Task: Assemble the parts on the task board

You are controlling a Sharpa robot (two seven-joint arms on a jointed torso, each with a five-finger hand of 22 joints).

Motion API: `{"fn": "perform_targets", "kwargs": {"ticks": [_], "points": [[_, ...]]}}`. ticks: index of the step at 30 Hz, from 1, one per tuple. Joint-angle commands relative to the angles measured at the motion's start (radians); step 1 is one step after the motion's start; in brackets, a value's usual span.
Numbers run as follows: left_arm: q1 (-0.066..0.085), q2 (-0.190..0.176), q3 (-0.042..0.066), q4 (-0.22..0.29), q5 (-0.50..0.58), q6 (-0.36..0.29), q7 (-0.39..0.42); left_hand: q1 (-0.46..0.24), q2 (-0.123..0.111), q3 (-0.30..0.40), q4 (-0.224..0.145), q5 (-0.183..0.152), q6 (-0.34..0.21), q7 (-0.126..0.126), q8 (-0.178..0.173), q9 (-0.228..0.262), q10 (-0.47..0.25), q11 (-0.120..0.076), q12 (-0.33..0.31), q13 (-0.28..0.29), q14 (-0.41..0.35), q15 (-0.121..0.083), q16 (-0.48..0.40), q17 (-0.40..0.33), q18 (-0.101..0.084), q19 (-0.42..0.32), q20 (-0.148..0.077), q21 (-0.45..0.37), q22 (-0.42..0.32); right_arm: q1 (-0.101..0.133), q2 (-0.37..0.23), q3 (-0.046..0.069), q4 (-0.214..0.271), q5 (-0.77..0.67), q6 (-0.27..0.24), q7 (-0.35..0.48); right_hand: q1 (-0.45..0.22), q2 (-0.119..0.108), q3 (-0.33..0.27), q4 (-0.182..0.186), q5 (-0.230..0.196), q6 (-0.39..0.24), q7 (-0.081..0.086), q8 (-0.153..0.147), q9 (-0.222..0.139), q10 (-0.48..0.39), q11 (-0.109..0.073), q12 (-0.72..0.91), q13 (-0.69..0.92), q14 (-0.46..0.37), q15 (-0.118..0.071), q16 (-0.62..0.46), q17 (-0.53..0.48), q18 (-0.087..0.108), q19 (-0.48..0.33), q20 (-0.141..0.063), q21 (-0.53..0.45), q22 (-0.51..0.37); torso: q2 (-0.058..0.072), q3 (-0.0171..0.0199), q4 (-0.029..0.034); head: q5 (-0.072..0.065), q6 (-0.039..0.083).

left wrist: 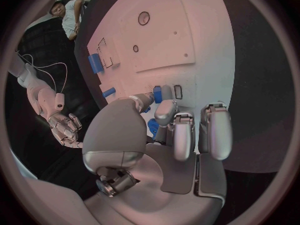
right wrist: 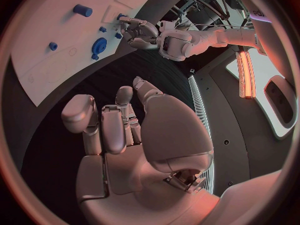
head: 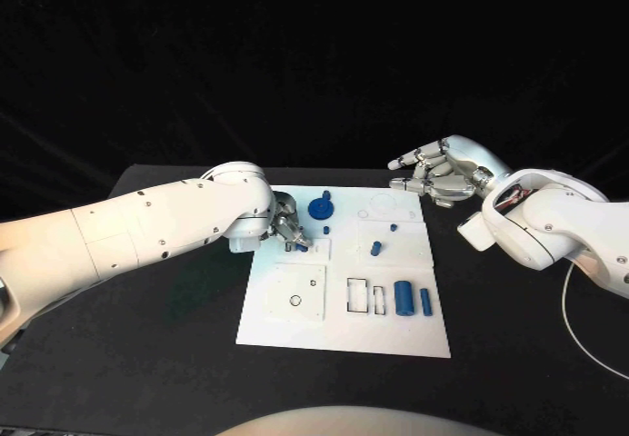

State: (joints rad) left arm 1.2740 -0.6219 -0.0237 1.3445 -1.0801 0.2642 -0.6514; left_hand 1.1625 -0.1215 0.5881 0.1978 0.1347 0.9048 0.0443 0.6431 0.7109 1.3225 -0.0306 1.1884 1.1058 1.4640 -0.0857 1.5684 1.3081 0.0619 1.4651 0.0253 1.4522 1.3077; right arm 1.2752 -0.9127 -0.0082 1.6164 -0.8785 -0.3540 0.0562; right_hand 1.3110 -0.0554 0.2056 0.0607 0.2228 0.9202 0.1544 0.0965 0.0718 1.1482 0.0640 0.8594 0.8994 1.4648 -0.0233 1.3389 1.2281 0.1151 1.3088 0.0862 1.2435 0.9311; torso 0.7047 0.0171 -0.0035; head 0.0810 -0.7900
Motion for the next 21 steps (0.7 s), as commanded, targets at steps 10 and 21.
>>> {"fn": "perform_targets", "kwargs": {"ticks": [10,21], "points": [[-0.004,0.016,-0.004,-0.013,-0.007,0.052,0.003,-0.089,0.023,0.024,-0.036,-0.003,0.035,-0.015,-0.004,-0.005,0.024,-0.007,0.024,0.024,0.107,-0.007,0.002,0.263,-0.022,0.021,-0.004,0.010,0.095,-0.001,0.000,0.000,0.002,-0.004,0.018,0.000,0.001,0.009,-0.002,0.001,0.008,0.007,0.002,0.004,0.001,0.000,-0.001,0.003,-0.001,0.037,0.005,-0.005,-0.002,0.004,-0.004,-0.001,-0.005,-0.001,0.000,0.0012,-0.0010,-0.002,-0.004],[-0.004,0.025,-0.003,-0.020,-0.021,0.056,0.003,-0.150,0.018,-0.034,-0.004,-0.006,0.061,-0.018,-0.011,-0.009,0.036,-0.010,0.034,0.037,0.107,-0.009,0.002,0.263,-0.022,0.023,-0.007,0.011,0.098,-0.001,-0.001,0.000,0.003,-0.004,0.020,0.001,-0.001,0.010,-0.002,0.003,0.009,0.007,0.002,0.004,0.001,0.001,-0.001,0.004,-0.001,0.037,0.005,-0.005,-0.002,0.005,-0.004,-0.001,-0.005,-0.002,0.000,0.0014,0.0000,-0.004,-0.007]]}}
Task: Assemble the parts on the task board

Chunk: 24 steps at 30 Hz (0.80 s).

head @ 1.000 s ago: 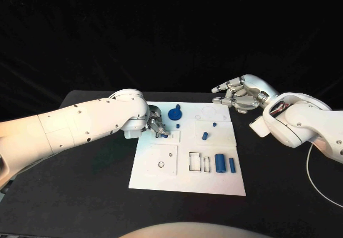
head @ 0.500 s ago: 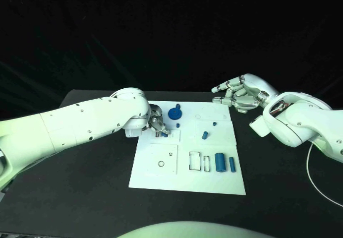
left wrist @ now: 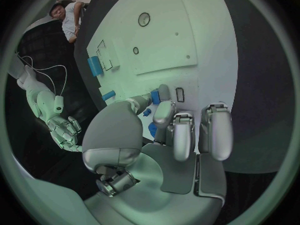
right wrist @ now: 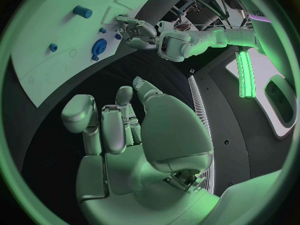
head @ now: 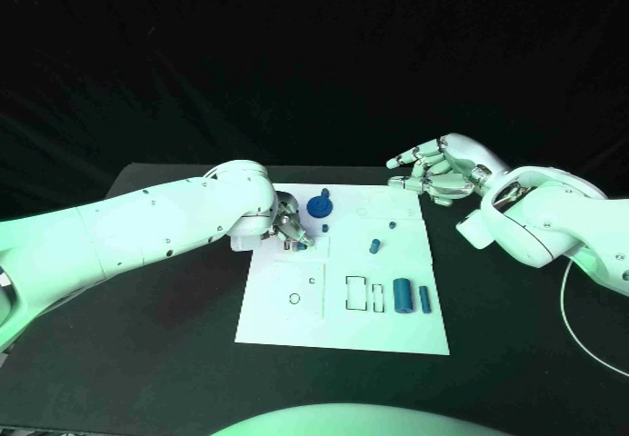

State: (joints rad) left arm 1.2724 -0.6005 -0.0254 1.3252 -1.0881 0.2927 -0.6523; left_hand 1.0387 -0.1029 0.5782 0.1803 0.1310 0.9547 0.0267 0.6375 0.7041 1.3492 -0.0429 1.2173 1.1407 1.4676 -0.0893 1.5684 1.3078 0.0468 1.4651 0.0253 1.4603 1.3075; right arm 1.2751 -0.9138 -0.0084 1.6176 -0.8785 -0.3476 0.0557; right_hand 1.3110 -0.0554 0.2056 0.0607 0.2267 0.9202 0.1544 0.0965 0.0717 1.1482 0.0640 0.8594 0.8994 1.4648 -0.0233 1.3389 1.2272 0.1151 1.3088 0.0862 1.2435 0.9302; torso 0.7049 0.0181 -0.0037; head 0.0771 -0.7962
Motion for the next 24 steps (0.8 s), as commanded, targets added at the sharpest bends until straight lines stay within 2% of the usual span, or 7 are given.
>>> {"fn": "perform_targets", "kwargs": {"ticks": [1,7,15,20,22,24], "points": [[-0.002,0.004,-0.001,-0.001,-0.014,0.026,0.004,-0.046,-0.002,-0.042,0.029,-0.004,0.015,0.000,-0.007,-0.003,0.011,0.003,0.007,0.004,0.103,-0.005,0.002,0.263,-0.007,0.023,-0.007,0.003,0.098,-0.001,0.000,0.000,0.001,-0.004,0.014,0.001,-0.001,0.010,-0.002,0.003,0.005,0.007,0.002,0.004,0.001,0.001,-0.001,0.004,-0.001,0.037,0.005,-0.005,-0.001,0.005,-0.004,-0.001,-0.005,-0.001,0.000,0.0002,0.0000,0.000,-0.002],[-0.002,0.007,-0.001,-0.004,-0.017,0.017,0.004,-0.089,0.001,-0.133,0.068,-0.008,0.027,-0.002,-0.017,-0.008,0.015,0.002,0.008,0.008,0.103,-0.006,0.002,0.263,-0.008,0.024,-0.008,0.003,0.100,-0.001,0.000,0.000,0.001,-0.004,0.014,0.002,-0.002,0.010,-0.003,0.004,0.006,0.007,0.002,0.004,0.001,0.001,-0.001,0.004,-0.002,0.037,0.005,-0.005,-0.002,0.005,-0.004,-0.001,-0.006,-0.001,0.000,-0.0004,0.0004,-0.001,-0.003],[-0.002,0.006,0.001,-0.010,-0.017,0.002,0.005,-0.091,0.012,-0.202,0.090,-0.009,0.032,-0.004,-0.025,-0.009,0.017,0.000,0.010,0.013,0.103,-0.008,0.002,0.263,-0.008,0.025,-0.010,0.002,0.102,-0.001,0.001,0.000,-0.001,-0.002,0.013,0.003,-0.003,0.010,-0.003,0.005,0.006,0.007,0.002,0.005,0.001,0.000,-0.001,0.003,-0.003,0.037,0.006,-0.007,-0.003,0.005,-0.004,-0.001,-0.006,-0.002,0.000,-0.0002,-0.0001,-0.001,-0.003],[-0.002,-0.005,0.003,0.000,-0.020,-0.016,0.005,-0.109,0.012,-0.278,0.108,-0.011,0.038,-0.007,-0.029,-0.007,0.020,-0.002,0.012,0.017,0.103,-0.010,0.002,0.263,-0.008,0.025,-0.011,0.001,0.102,-0.001,0.001,0.000,-0.002,-0.001,0.014,0.004,-0.003,0.010,-0.003,0.005,0.006,0.007,0.002,0.005,0.001,0.000,-0.001,0.003,-0.003,0.037,0.006,-0.007,-0.003,0.005,-0.004,-0.001,-0.006,-0.002,0.000,-0.0014,-0.0005,-0.001,-0.001],[-0.002,-0.014,0.006,0.008,-0.022,-0.023,0.004,-0.117,0.011,-0.308,0.110,-0.015,0.039,-0.007,-0.030,-0.007,0.020,-0.003,0.010,0.016,0.103,-0.011,0.002,0.263,-0.007,0.025,-0.013,0.000,0.101,-0.001,0.000,0.000,-0.002,-0.001,0.014,0.004,-0.003,0.010,-0.003,0.005,0.006,0.007,0.002,0.005,0.001,0.000,-0.001,0.003,-0.003,0.037,0.006,-0.007,-0.003,0.005,-0.004,-0.001,-0.006,-0.002,0.000,-0.0016,-0.0005,-0.003,-0.001],[-0.001,-0.026,0.016,0.022,-0.023,-0.034,0.004,-0.124,0.016,-0.341,0.110,-0.028,0.037,-0.007,-0.032,-0.006,0.015,-0.003,0.003,0.008,0.103,-0.011,0.002,0.263,-0.006,0.023,-0.013,-0.003,0.097,-0.001,0.000,-0.001,-0.003,-0.001,0.014,0.004,-0.003,0.010,-0.003,0.005,0.006,0.007,0.002,0.005,0.001,0.000,-0.001,0.003,-0.003,0.037,0.006,-0.007,-0.003,0.005,-0.004,-0.001,-0.006,-0.002,-0.001,-0.0015,-0.0006,-0.003,0.000]]}}
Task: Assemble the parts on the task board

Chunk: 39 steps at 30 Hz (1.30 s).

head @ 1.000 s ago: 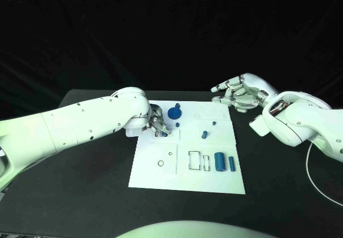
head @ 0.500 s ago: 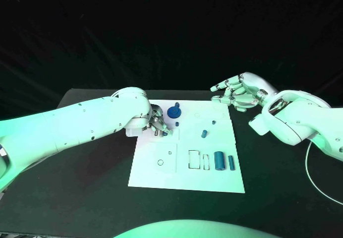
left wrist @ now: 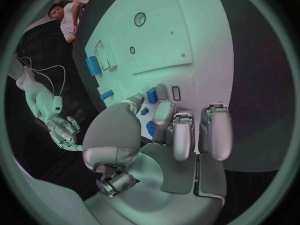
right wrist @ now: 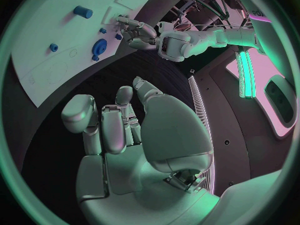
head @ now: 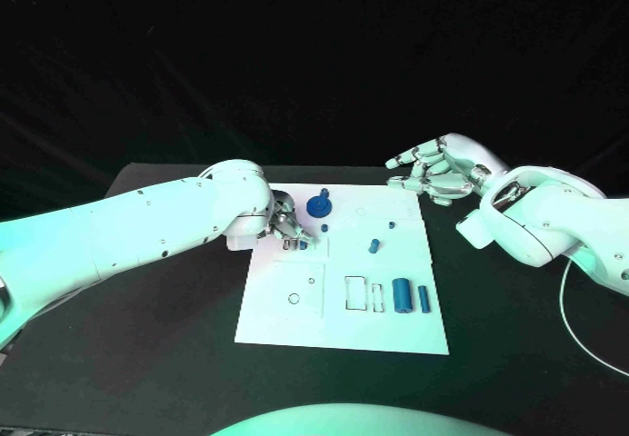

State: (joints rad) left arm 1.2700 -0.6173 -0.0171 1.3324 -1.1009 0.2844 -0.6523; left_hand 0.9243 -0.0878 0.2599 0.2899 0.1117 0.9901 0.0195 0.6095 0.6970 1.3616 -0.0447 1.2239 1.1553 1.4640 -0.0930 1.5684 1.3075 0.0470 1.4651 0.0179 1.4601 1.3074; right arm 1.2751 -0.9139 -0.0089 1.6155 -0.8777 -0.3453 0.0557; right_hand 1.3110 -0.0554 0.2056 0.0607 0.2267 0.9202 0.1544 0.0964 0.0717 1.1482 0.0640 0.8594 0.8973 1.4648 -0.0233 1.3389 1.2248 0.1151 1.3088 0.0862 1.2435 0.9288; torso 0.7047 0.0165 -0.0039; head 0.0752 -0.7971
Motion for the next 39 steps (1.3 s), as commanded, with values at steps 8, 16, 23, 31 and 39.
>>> {"fn": "perform_targets", "kwargs": {"ticks": [8,16,23,31,39], "points": [[0.035,-0.043,0.043,0.048,-0.008,-0.012,0.002,0.020,0.016,-0.082,-0.002,-0.013,-0.031,0.011,-0.012,0.006,-0.042,0.008,-0.059,-0.067,0.107,-0.001,0.002,0.263,0.004,0.001,-0.002,-0.035,0.056,-0.001,0.000,-0.001,-0.006,-0.001,0.014,0.003,-0.003,0.010,-0.003,0.005,0.006,0.007,0.002,0.005,0.001,0.000,-0.001,0.003,-0.001,0.037,0.005,-0.007,-0.001,0.005,-0.004,-0.001,-0.006,-0.001,-0.001,-0.0002,0.0003,-0.003,0.003],[0.123,-0.022,0.052,-0.037,-0.006,0.070,0.000,0.104,0.040,-0.149,-0.001,-0.011,-0.114,0.053,-0.086,-0.047,-0.112,0.043,-0.131,-0.148,0.107,0.028,0.002,0.263,0.016,-0.029,0.024,-0.082,0.001,-0.002,0.004,-0.003,-0.011,0.000,0.018,0.003,-0.003,0.010,-0.003,0.005,0.006,0.007,0.002,0.005,0.001,0.000,-0.001,0.003,-0.001,0.037,0.005,-0.007,-0.001,0.005,-0.004,-0.001,-0.006,-0.001,0.000,0.0018,-0.0003,-0.003,0.007],[0.141,0.043,0.040,-0.183,-0.005,0.083,0.017,0.159,0.060,-0.186,-0.003,-0.009,-0.109,0.064,-0.115,-0.094,-0.121,0.055,-0.132,-0.157,0.107,0.040,0.002,0.263,0.019,-0.033,0.037,-0.092,-0.007,-0.002,0.008,-0.003,-0.015,0.000,0.019,0.003,-0.004,0.010,-0.003,0.005,0.006,0.006,0.002,0.005,0.001,0.001,-0.001,0.003,-0.001,0.037,0.006,-0.007,-0.001,0.005,-0.005,-0.001,-0.007,-0.002,0.001,-0.0007,0.0012,0.000,0.010],[0.129,0.108,0.017,-0.309,-0.008,0.098,0.049,0.172,0.074,-0.202,-0.001,-0.009,-0.091,0.060,-0.106,-0.102,-0.113,0.052,-0.119,-0.146,0.107,0.038,0.002,0.263,0.017,-0.027,0.037,-0.085,0.003,-0.003,0.016,-0.003,-0.017,0.000,0.022,0.006,-0.005,0.011,-0.004,0.007,0.007,0.006,0.002,0.005,0.001,0.002,-0.001,0.005,0.000,0.037,0.006,-0.008,-0.002,0.005,-0.005,-0.001,-0.008,-0.003,0.005,-0.0027,-0.0003,0.004,0.011],[0.109,0.142,0.011,-0.367,-0.008,0.122,0.066,0.173,0.088,-0.225,0.000,-0.009,-0.074,0.053,-0.092,-0.102,-0.102,0.046,-0.104,-0.134,0.107,0.033,0.002,0.263,0.013,-0.017,0.033,-0.072,0.021,-0.003,0.020,-0.003,-0.019,0.000,0.023,0.007,-0.005,0.011,-0.004,0.007,0.008,0.006,0.001,0.005,0.001,0.002,-0.001,0.006,0.001,0.037,0.005,-0.008,-0.002,0.005,-0.005,-0.001,-0.008,-0.003,0.005,-0.0021,0.0001,0.006,0.008]]}}
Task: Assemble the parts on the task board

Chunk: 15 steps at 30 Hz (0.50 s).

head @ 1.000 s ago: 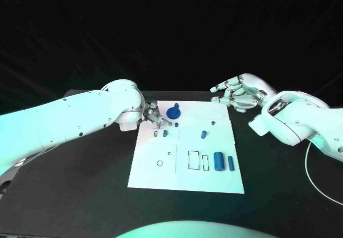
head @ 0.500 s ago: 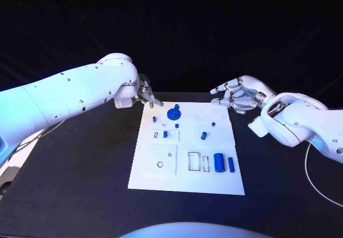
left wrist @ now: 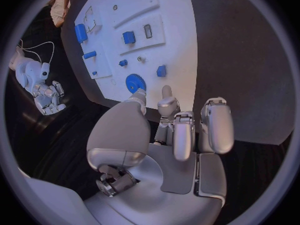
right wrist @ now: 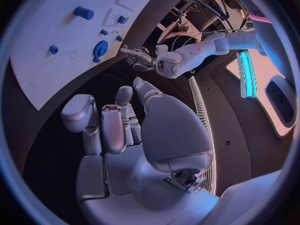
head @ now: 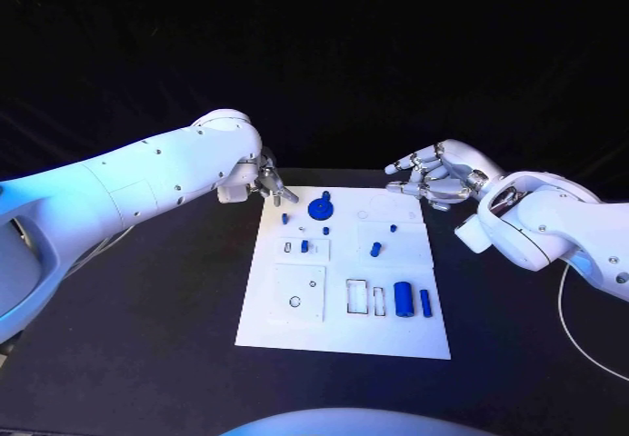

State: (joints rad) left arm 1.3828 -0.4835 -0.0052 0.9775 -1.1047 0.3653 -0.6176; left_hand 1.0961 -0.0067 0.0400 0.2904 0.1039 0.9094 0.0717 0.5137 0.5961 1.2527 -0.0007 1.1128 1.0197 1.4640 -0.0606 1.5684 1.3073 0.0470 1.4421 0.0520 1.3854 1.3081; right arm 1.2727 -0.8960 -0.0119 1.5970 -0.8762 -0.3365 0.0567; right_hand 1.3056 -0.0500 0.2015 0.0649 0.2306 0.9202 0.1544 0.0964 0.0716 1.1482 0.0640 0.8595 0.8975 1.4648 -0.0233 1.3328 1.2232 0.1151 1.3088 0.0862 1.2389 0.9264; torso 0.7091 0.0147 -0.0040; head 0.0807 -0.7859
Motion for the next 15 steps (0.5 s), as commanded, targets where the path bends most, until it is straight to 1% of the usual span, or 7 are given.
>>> {"fn": "perform_targets", "kwargs": {"ticks": [1,7,11,15], "points": [[-0.006,0.011,-0.001,-0.017,-0.005,0.044,0.033,0.002,0.008,-0.007,0.000,-0.002,0.008,0.000,0.006,-0.001,0.009,0.001,0.009,0.003,0.107,0.000,0.002,0.263,0.013,0.007,-0.001,0.004,0.022,-0.001,0.003,0.000,-0.001,-0.001,0.015,0.006,0.000,0.006,0.000,0.003,0.004,0.006,0.001,0.005,0.001,0.002,-0.001,0.006,0.001,0.037,0.006,-0.002,0.000,0.005,-0.005,-0.001,-0.003,0.000,0.000,-0.0001,0.0004,0.001,-0.003],[-0.019,0.025,-0.002,-0.036,-0.005,0.063,0.040,0.004,0.015,-0.016,-0.001,-0.002,0.014,-0.004,0.014,0.002,0.015,-0.002,0.016,0.009,0.107,-0.002,0.002,0.263,0.011,0.012,-0.003,0.010,0.030,-0.001,0.005,0.000,-0.001,-0.001,0.015,0.006,0.001,0.007,0.001,0.003,0.005,0.006,0.001,0.005,0.001,0.002,-0.001,0.006,0.001,0.037,0.005,-0.002,0.000,0.005,-0.005,-0.001,-0.003,-0.001,-0.001,0.0006,0.0007,0.001,-0.005],[-0.025,0.029,-0.003,-0.041,-0.005,0.071,0.041,0.007,0.020,-0.020,-0.001,-0.002,0.017,-0.006,0.018,0.004,0.017,-0.004,0.018,0.011,0.107,-0.004,0.002,0.263,0.010,0.013,-0.005,0.012,0.032,-0.001,0.005,0.000,-0.001,-0.001,0.016,0.006,0.001,0.007,0.001,0.003,0.005,0.006,0.001,0.005,0.001,0.002,-0.001,0.006,0.001,0.037,0.005,-0.002,0.000,0.005,-0.005,-0.001,-0.003,-0.001,-0.001,0.0007,0.0003,0.001,-0.006],[-0.027,0.029,-0.003,-0.044,-0.005,0.077,0.041,0.013,0.026,-0.022,-0.002,-0.002,0.018,-0.007,0.022,0.005,0.019,-0.005,0.021,0.013,0.107,-0.005,0.002,0.263,0.010,0.015,-0.006,0.014,0.035,-0.001,0.005,0.000,-0.001,-0.001,0.016,0.006,0.002,0.007,0.001,0.002,0.006,0.005,0.001,0.005,0.001,0.003,-0.001,0.007,0.001,0.037,0.005,-0.001,0.000,0.005,-0.005,-0.001,-0.003,0.000,-0.001,0.0014,0.0010,0.002,-0.007]]}}
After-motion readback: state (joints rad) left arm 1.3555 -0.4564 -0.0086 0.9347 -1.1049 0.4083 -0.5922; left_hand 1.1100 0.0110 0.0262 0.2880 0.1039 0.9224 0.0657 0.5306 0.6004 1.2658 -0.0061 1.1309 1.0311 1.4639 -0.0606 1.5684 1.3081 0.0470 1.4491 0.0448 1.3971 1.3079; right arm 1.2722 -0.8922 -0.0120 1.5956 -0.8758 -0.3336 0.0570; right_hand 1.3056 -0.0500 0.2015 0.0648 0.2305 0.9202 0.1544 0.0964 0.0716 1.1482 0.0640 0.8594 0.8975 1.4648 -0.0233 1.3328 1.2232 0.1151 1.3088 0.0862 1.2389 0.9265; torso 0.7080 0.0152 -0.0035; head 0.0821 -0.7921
